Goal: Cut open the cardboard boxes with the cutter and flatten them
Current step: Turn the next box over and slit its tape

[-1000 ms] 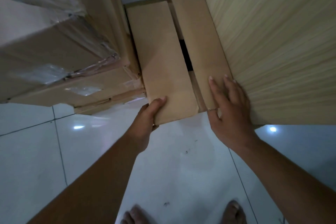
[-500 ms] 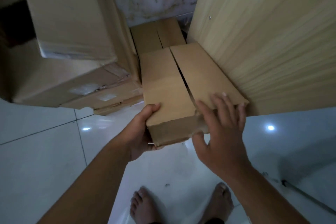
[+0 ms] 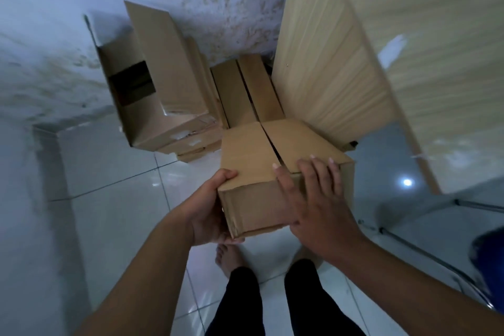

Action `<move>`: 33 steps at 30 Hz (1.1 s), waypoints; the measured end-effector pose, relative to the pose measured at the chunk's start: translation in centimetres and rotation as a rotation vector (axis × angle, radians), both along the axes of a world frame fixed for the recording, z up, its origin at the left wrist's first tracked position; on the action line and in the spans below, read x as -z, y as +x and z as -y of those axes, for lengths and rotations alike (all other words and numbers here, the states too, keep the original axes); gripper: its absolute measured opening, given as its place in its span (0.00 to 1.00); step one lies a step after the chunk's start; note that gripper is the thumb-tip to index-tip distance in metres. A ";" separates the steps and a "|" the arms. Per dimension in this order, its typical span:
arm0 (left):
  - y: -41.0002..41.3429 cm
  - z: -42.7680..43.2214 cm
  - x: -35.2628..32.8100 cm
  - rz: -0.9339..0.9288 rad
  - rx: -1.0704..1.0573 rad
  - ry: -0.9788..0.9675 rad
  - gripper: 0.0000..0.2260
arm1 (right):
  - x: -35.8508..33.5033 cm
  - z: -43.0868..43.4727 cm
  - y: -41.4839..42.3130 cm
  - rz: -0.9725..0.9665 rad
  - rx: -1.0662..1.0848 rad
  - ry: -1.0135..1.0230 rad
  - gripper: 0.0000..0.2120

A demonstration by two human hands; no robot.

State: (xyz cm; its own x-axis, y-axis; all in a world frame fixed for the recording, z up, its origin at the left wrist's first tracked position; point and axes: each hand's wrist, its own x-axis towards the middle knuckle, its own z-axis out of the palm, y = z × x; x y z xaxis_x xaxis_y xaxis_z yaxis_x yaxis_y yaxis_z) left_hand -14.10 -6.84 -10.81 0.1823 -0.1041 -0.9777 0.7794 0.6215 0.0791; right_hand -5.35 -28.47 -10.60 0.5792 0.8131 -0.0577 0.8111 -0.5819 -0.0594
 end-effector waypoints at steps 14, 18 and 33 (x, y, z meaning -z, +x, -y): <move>-3.8 -2.8 -23.5 0.268 -0.104 0.269 0.38 | -22.5 -2.6 0.7 0.187 -0.127 0.238 0.48; -1.0 -4.7 -28.9 0.369 -0.104 0.288 0.34 | -28.1 -4.8 3.0 0.336 -0.190 0.274 0.42; 17.1 -0.7 -41.7 0.870 -0.112 0.568 0.18 | -37.6 -3.6 16.8 0.313 0.279 0.555 0.50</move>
State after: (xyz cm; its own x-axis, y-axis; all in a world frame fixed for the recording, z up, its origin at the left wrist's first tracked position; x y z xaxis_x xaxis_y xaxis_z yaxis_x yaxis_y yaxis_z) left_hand 2.95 -6.12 30.90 0.8272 0.3909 -0.4036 0.2529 0.3825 0.8887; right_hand 11.41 -24.89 27.04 0.6923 0.4927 0.5273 0.6634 -0.7221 -0.1962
